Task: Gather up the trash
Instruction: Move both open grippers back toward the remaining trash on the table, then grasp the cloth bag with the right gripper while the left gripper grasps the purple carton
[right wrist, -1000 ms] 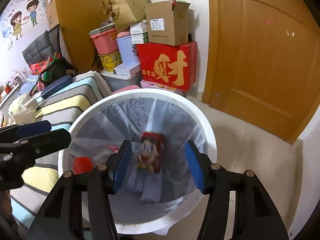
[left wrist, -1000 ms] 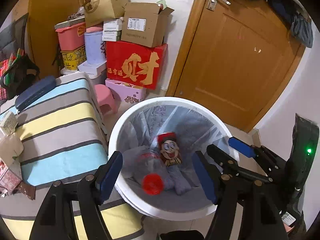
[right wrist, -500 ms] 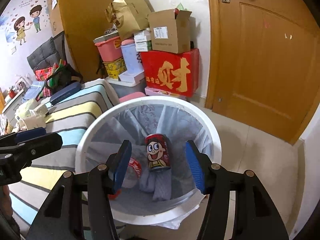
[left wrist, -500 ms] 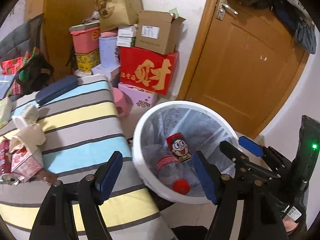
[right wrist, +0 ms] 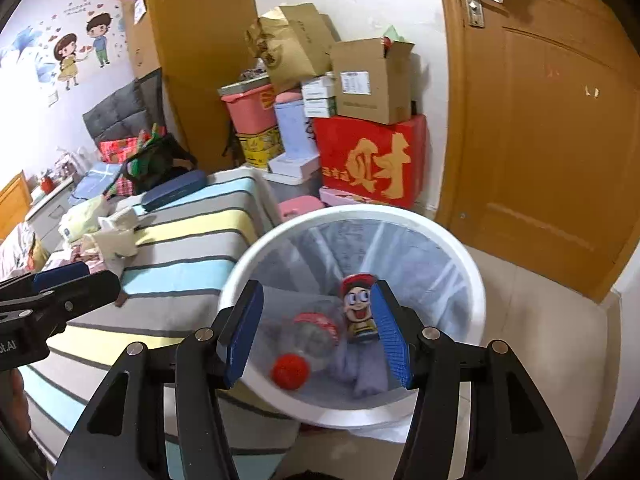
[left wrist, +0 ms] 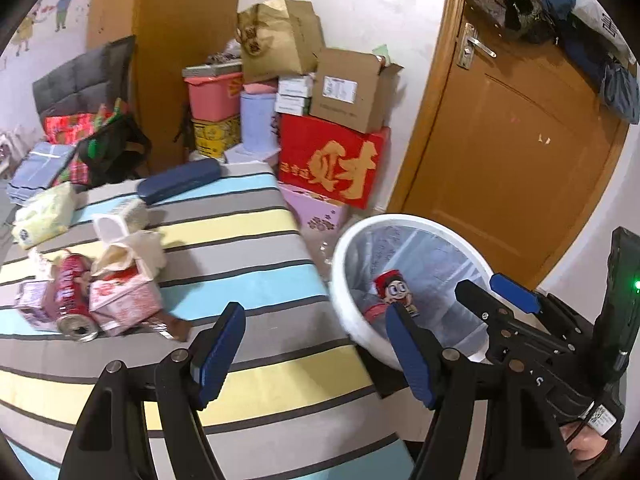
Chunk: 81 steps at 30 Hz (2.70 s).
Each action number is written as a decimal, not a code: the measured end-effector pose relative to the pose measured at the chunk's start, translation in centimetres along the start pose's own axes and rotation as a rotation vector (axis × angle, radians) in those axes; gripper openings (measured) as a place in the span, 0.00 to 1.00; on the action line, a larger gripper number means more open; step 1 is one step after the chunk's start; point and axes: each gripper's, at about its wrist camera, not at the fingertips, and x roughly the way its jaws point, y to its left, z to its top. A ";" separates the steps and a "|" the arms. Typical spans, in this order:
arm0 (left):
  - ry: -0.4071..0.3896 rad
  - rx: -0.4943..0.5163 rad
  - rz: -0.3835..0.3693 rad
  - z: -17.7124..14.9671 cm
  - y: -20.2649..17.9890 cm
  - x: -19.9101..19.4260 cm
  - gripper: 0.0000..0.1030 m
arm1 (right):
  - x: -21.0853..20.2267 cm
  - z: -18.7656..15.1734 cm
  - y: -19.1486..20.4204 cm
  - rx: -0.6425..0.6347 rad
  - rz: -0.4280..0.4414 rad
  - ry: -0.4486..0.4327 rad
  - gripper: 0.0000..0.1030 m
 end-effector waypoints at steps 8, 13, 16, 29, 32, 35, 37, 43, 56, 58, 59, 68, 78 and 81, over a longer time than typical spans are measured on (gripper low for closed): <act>-0.024 -0.048 0.058 -1.6 3.7 -2.6 0.70 | -0.2 -0.3 2.7 -0.027 0.054 -0.014 0.56; -0.040 -0.079 0.093 -2.5 6.2 -4.0 0.70 | -0.3 -0.4 4.8 -0.054 0.086 -0.025 0.56; -0.046 -0.104 0.125 -3.2 8.2 -5.0 0.70 | -0.1 -0.3 6.0 -0.065 0.112 -0.026 0.56; -0.061 -0.261 0.230 -5.5 17.6 -7.6 0.70 | 1.4 -0.7 11.6 -0.137 0.185 0.004 0.56; -0.061 -0.279 0.259 -5.8 19.1 -8.0 0.70 | 1.8 -0.5 12.8 -0.157 0.198 0.008 0.56; -0.063 -0.296 0.265 -6.1 20.7 -8.3 0.70 | 2.2 -0.3 14.0 -0.172 0.215 0.018 0.56; -0.064 -0.311 0.267 -6.1 21.9 -8.4 0.70 | 2.5 -0.1 14.7 -0.179 0.230 0.020 0.56; -0.065 -0.365 0.263 -6.1 25.0 -8.3 0.70 | 3.7 0.5 17.1 -0.227 0.258 0.038 0.56; -0.031 -0.401 0.271 -2.2 28.5 -4.3 0.78 | 7.2 1.8 19.5 -0.282 0.290 0.076 0.60; -0.015 -0.405 0.272 -1.6 28.9 -3.1 0.78 | 7.8 1.9 19.7 -0.298 0.282 0.094 0.70; -0.008 -0.413 0.274 -1.5 29.1 -2.7 0.78 | 8.1 1.9 19.8 -0.304 0.278 0.102 0.70; 0.060 -0.481 0.293 -1.1 31.4 1.3 0.78 | 9.5 1.8 20.9 -0.418 0.257 0.133 0.70; 0.086 -0.427 0.260 -0.7 30.8 2.9 0.79 | 10.1 2.2 20.4 -0.367 0.278 0.158 0.47; 0.089 -0.424 0.248 -1.0 30.8 2.6 0.79 | 10.1 2.0 20.2 -0.347 0.295 0.160 0.35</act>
